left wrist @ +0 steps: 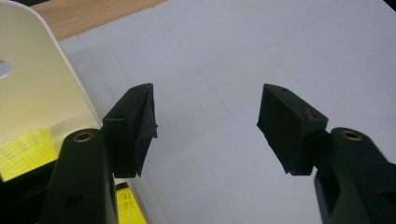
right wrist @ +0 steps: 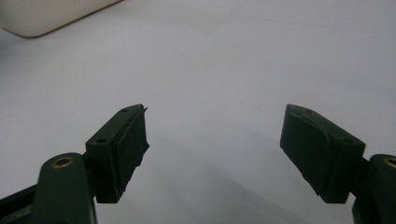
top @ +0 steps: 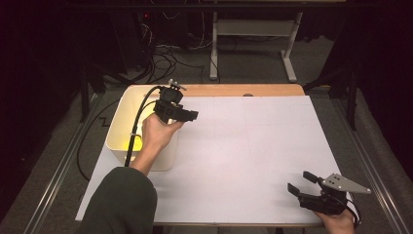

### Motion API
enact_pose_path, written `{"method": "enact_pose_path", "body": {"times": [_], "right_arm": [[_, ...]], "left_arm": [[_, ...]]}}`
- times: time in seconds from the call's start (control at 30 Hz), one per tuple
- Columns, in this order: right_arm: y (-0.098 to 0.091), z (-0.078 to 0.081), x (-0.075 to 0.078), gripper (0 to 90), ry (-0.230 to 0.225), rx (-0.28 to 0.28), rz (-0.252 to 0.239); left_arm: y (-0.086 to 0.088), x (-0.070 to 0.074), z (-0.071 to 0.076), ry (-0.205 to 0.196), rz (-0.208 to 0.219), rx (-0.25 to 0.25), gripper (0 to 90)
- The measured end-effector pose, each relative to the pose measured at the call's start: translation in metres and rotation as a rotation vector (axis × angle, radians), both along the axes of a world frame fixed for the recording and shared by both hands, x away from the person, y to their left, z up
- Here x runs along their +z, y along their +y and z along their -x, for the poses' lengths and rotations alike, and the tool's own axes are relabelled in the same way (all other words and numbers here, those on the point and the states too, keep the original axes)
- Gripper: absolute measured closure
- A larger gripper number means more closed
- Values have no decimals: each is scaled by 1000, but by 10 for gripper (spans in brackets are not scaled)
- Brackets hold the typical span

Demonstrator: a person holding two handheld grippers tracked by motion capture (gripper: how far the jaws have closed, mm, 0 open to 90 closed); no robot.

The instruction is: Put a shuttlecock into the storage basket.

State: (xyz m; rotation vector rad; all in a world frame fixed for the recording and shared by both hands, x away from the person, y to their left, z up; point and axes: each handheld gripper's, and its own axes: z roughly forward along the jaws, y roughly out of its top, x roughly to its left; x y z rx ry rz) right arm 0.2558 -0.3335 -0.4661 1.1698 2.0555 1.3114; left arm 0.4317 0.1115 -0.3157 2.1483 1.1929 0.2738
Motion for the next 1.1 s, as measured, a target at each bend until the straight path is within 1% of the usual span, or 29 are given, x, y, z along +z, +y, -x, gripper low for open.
{"method": "enact_pose_path", "body": {"times": [0.2,0.4,0.53,0.63,0.8,0.97,1.1], "right_arm": [[0,0,0,233,-1,-1,-1],[0,0,0,233,-1,0,-1],[0,0,0,233,0,0,-2],[0,1,0,233,-1,0,-2],[0,1,0,233,-1,0,-3],[0,0,0,233,-1,1,-1],[0,0,0,233,-1,1,-1]], "left_arm": [[-7,-2,2,-10,-3,0,377],[-14,-3,3,-8,-1,-12,377],[-19,-5,3,-7,-11,-24,376],[-20,-6,4,-13,-13,-16,370],[-24,-6,6,-13,-19,-28,366],[-29,-9,8,-5,-28,-44,366],[-33,-12,9,0,-36,-48,365]]}}
